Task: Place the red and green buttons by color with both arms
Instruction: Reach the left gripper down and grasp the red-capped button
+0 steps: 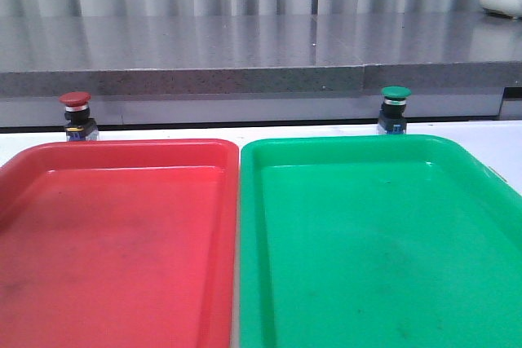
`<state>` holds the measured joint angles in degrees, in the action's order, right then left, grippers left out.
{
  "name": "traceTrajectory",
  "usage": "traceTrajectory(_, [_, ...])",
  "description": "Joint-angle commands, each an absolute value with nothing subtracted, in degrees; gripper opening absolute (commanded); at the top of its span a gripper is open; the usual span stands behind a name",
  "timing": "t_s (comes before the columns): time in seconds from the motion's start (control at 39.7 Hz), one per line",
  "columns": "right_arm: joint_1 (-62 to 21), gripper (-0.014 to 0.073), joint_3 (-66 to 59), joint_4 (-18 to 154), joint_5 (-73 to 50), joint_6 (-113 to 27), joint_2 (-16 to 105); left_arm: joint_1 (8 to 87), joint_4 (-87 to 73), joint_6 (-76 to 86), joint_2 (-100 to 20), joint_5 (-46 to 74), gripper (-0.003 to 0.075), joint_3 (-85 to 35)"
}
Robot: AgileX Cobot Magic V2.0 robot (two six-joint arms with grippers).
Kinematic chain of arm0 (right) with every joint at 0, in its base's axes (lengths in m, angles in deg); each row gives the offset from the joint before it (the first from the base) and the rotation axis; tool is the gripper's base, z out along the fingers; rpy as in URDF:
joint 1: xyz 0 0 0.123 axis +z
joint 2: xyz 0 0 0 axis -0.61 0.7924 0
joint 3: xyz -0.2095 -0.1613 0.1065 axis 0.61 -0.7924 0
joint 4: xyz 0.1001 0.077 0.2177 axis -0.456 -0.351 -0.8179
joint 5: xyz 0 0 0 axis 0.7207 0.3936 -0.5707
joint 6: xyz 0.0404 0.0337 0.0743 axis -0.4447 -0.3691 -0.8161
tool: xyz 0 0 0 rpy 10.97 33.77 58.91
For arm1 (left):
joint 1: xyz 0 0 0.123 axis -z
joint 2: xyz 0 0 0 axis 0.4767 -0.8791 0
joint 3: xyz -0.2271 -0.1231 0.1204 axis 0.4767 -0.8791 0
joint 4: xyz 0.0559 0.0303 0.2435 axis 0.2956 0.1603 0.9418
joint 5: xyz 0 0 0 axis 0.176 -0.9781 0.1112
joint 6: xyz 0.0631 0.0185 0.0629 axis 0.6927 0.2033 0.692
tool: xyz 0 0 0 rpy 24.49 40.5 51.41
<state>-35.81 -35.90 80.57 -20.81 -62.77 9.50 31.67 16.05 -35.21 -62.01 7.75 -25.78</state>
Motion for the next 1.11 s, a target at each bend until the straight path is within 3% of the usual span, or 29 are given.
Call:
traceTrajectory(0.0, [-36.19, 0.0649, -33.77, 80.28, -16.69, -62.56, 10.22, 33.38, 16.1, -34.75, -67.76, 5.77, 0.0566, -16.49])
traceTrajectory(0.18, [-36.19, 0.0649, -33.77, 80.28, -16.69, -62.56, 10.22, 35.27, 16.21, -33.71, -80.61, -5.98, 0.0566, -2.13])
traceTrajectory(0.38, [-36.19, 0.0649, -33.77, 80.28, -16.69, -62.56, 10.22, 36.4, 17.86, -33.57, -91.46, -10.35, 0.0566, 8.61])
traceTrajectory(0.88, [-36.19, 0.0649, -33.77, 80.28, -16.69, -62.56, 10.22, 35.44, 19.87, -33.78, -99.42, -6.37, 0.0564, 14.43])
traceTrajectory(0.98, [-36.19, 0.0649, -33.77, 80.28, -16.69, -62.56, 10.22, 35.44, 19.72, -33.78, -100.03, -6.35, 0.0487, 14.43])
traceTrajectory(1.08, [-36.19, 0.0649, -33.77, 80.28, -16.69, -62.56, 10.22, 35.44, 19.72, -33.78, -100.32, -6.25, 0.033, 14.43])
